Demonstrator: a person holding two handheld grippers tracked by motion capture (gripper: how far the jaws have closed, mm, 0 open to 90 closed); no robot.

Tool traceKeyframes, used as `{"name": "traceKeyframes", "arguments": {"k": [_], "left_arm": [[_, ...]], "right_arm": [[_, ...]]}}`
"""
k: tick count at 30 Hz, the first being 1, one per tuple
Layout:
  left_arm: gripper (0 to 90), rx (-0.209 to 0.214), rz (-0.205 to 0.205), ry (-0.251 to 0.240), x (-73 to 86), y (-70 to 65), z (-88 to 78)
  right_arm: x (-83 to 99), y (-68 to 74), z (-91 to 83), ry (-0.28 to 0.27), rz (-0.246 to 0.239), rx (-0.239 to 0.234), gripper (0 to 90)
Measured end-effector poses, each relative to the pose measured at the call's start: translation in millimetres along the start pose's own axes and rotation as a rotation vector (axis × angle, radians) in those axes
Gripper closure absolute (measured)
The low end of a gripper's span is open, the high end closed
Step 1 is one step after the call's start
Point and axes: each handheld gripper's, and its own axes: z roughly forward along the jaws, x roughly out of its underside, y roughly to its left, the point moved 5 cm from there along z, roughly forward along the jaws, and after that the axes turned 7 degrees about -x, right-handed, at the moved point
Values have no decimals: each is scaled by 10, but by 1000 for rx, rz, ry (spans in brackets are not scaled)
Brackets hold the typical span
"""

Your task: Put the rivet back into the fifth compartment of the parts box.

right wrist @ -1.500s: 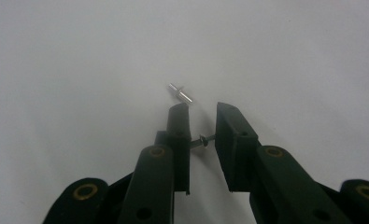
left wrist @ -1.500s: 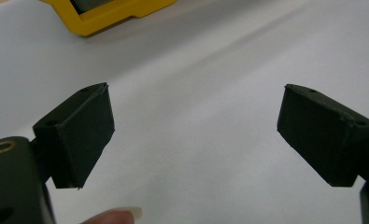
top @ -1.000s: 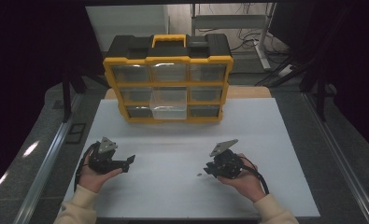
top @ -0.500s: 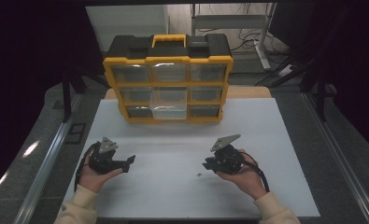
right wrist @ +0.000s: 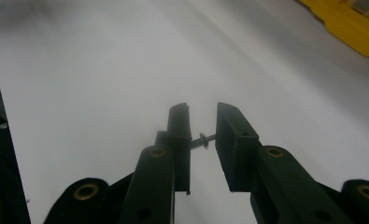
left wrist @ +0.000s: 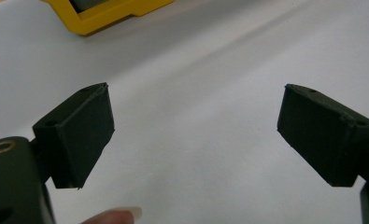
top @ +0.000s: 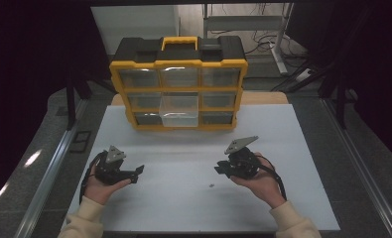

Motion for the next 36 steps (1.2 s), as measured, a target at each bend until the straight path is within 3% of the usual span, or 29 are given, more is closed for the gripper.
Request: {"name": "traceKeyframes", "arguments": {"k": [36], "left_arm": [[114, 4, 3, 5, 3, -14, 21]], "right_arm": [[-480, -49, -183, -55, -20, -8, 751]]}}
